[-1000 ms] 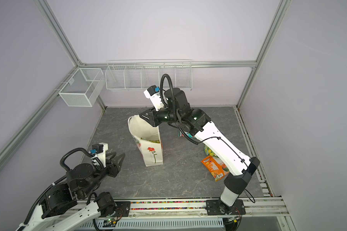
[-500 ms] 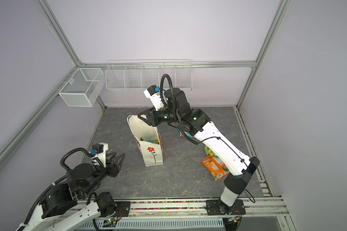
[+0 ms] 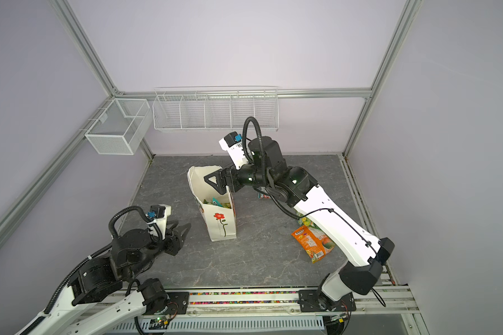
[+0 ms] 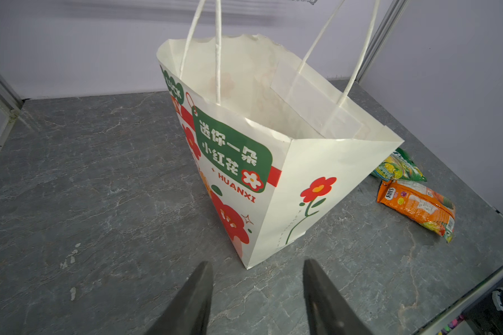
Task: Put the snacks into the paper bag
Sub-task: 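Withdraw the right gripper from the bag while the left arm reaches toward the remaining packs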
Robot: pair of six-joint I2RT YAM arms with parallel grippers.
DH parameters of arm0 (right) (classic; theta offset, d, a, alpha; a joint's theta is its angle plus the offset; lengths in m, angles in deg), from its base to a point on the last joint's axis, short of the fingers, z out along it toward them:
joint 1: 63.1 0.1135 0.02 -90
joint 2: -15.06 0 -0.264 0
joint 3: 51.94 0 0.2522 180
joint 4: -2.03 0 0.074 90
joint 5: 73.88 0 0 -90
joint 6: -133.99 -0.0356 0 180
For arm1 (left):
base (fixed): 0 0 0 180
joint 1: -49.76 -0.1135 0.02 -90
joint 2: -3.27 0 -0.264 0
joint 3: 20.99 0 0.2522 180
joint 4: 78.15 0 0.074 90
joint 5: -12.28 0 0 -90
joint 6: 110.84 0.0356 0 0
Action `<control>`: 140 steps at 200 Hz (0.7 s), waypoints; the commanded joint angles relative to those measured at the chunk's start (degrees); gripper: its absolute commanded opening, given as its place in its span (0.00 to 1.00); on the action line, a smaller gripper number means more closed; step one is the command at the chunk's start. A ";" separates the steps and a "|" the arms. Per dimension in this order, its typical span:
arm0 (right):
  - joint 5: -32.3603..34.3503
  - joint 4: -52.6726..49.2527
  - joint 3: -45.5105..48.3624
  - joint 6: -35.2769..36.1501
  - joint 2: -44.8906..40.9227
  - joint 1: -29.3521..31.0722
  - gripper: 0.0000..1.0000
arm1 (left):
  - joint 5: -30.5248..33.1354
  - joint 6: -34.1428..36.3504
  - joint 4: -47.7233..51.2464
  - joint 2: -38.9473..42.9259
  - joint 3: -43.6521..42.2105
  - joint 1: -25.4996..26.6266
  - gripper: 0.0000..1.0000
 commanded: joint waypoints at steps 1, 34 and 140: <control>3.01 1.80 3.98 1.53 -4.87 -0.88 0.99 | -2.72 0.74 0.34 -2.53 5.23 -0.28 0.51; 5.49 2.28 10.00 1.50 -10.57 -2.23 0.93 | -4.40 0.89 -0.18 -6.88 10.67 1.00 0.54; 15.03 -0.22 24.22 -0.96 -24.66 -8.05 0.88 | 4.51 4.41 -6.58 -25.37 21.99 17.69 0.56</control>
